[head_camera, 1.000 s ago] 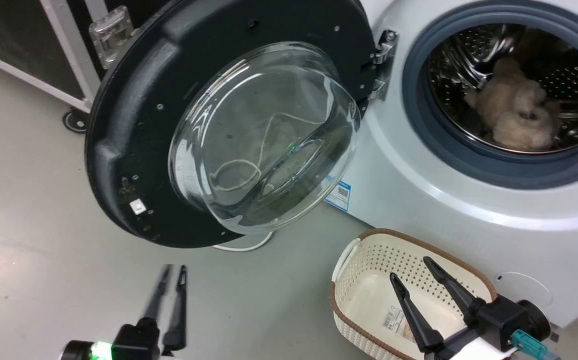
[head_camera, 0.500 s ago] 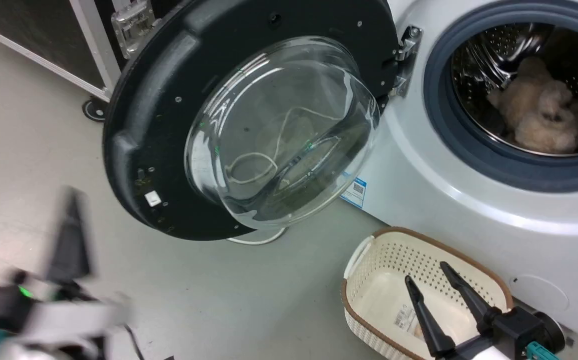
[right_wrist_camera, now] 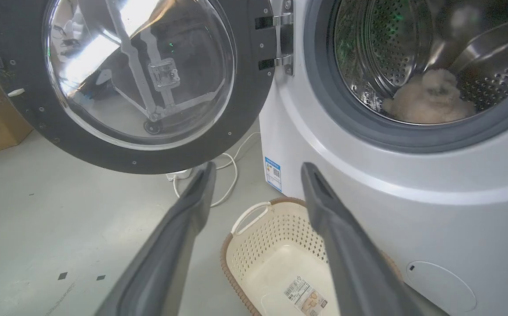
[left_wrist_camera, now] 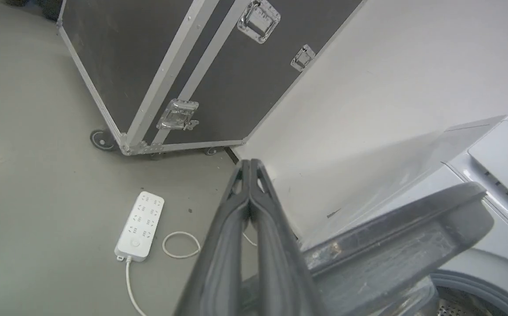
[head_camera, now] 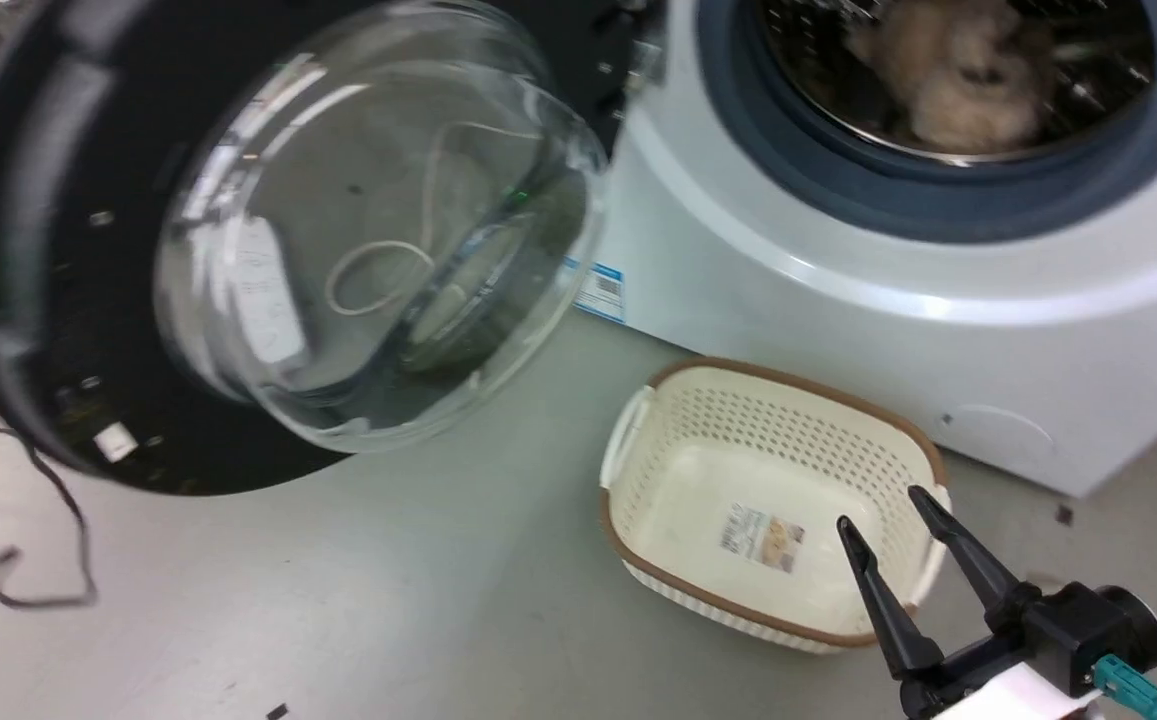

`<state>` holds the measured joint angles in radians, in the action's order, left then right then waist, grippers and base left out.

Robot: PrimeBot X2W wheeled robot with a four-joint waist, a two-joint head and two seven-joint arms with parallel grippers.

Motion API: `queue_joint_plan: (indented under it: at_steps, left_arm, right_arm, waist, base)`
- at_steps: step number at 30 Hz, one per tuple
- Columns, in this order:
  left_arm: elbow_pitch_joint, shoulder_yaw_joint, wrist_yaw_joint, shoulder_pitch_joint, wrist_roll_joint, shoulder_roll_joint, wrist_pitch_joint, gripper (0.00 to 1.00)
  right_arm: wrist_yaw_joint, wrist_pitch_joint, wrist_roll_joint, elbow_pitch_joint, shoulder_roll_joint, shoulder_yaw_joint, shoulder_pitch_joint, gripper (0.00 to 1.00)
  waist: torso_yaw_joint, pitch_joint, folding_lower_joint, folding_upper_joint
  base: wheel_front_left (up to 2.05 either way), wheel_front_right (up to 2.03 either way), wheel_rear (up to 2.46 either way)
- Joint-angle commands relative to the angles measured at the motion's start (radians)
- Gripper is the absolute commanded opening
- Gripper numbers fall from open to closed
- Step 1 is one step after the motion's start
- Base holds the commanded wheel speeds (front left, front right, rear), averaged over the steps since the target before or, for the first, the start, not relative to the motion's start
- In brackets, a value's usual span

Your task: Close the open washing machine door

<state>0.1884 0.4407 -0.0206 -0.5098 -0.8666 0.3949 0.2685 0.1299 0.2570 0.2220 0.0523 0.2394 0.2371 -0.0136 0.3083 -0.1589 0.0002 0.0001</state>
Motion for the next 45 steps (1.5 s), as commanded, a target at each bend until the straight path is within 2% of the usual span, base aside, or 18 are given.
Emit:
queue_joint_plan:
  at_steps: [1, 5, 9, 17, 27, 38, 41, 45]
  left_arm:
    - [0.038, 0.023, -0.024, -0.03, -0.038, 0.01, 0.041, 0.0]
    - [0.112, 0.072, -0.086, -0.076, -0.145, 0.019, 0.166, 0.0]
    - [0.136, 0.085, -0.108, -0.075, -0.226, 0.02, 0.289, 0.0]
    - [0.078, 0.073, -0.075, 0.014, -0.315, 0.001, 0.453, 0.0]
    - [-0.091, 0.02, -0.052, 0.199, -0.407, -0.096, 0.628, 0.0]
    - [-0.256, -0.099, -0.016, 0.442, -0.462, -0.3, 0.687, 0.0]
    - [-0.282, -0.172, -0.016, 0.491, -0.476, -0.332, 0.669, 0.0]
    - [-0.279, -0.284, -0.004, 0.534, -0.528, -0.343, 0.617, 0.0]
  right_arm:
    - [0.001, 0.005, 0.005, -0.003, 0.009, 0.002, -0.016, 1.0]
    - [0.001, 0.005, 0.012, 0.0, 0.019, 0.001, -0.024, 1.0]
    - [0.001, 0.005, 0.017, 0.002, 0.023, 0.001, -0.03, 1.0]
    - [0.001, 0.005, 0.019, 0.018, 0.013, 0.0, -0.022, 1.0]
    - [0.001, 0.005, -0.002, 0.055, -0.042, -0.029, 0.009, 1.0]
    - [0.001, 0.005, -0.036, 0.071, -0.07, -0.074, 0.037, 1.0]
    - [0.001, 0.005, -0.04, 0.073, -0.065, -0.077, 0.038, 1.0]
    - [0.001, 0.005, -0.04, 0.075, -0.051, -0.065, 0.028, 1.0]
  waist:
    - [-0.029, -0.023, -0.0002, -0.0001]
    - [-0.048, -0.032, -0.0002, -0.0001]
    - [-0.059, -0.034, -0.0002, -0.0001]
    - [-0.061, 0.005, -0.0002, -0.0001]
    - [-0.069, 0.129, -0.0002, -0.0001]
    - [-0.145, 0.19, -0.0002, -0.0001]
    - [-0.179, 0.184, -0.0002, -0.0001]
    - [-0.243, 0.167, -0.0002, -0.0001]
  base:
    - [0.0, 0.0, 0.0]
    - [0.0, 0.0, 0.0]
    - [0.0, 0.0, 0.0]
    - [0.0, 0.0, 0.0]
    - [0.0, 0.0, 0.0]
    - [0.0, 0.0, 0.0]
    - [0.0, 0.0, 0.0]
    - [0.0, 0.0, 0.0]
